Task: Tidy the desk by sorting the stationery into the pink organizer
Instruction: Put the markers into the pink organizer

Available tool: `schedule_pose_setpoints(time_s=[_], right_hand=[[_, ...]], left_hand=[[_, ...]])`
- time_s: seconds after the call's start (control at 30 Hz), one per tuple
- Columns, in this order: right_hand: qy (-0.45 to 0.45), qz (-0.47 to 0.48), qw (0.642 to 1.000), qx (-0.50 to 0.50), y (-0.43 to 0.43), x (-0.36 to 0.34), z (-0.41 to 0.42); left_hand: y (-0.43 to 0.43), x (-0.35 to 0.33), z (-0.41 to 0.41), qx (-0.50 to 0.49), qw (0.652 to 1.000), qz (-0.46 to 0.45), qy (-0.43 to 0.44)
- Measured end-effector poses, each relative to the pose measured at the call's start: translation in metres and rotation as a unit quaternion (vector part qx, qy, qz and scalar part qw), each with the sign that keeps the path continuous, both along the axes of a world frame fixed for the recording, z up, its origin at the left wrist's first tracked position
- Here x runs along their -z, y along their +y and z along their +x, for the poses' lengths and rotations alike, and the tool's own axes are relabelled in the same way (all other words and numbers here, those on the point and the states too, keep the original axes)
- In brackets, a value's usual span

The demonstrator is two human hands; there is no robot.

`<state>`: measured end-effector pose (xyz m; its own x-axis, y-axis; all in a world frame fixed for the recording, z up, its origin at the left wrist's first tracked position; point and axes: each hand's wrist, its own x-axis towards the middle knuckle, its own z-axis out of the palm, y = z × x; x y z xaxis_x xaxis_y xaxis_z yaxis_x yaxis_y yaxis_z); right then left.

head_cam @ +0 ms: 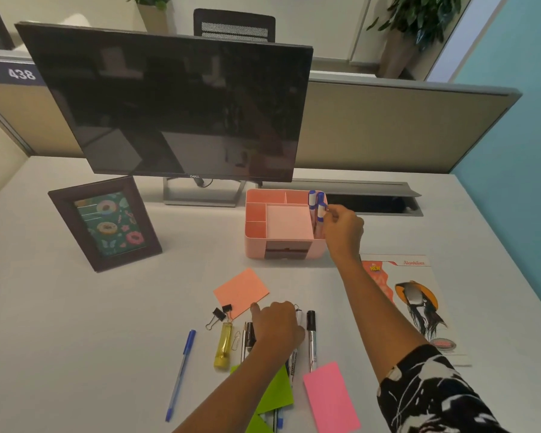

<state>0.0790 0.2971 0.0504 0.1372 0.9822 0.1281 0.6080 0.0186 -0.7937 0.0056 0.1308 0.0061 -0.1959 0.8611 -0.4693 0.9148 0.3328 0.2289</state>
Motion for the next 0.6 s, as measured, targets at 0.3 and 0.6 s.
schedule_pose_setpoints(time_s=[0.3, 0.6], right_hand=[[0.106, 0.076, 0.991, -0.014, -0.046, 0.002, 0.006], [0.113, 0.005, 0.989, -0.094, -0.1, 0.026, 0.01]], left_hand=[[0.017, -0.005, -0.02, -0.128, 0.979, 0.094, -0.127], [0.033, -0.029, -0.023, -0.177, 0.913, 0.29, -0.226]])
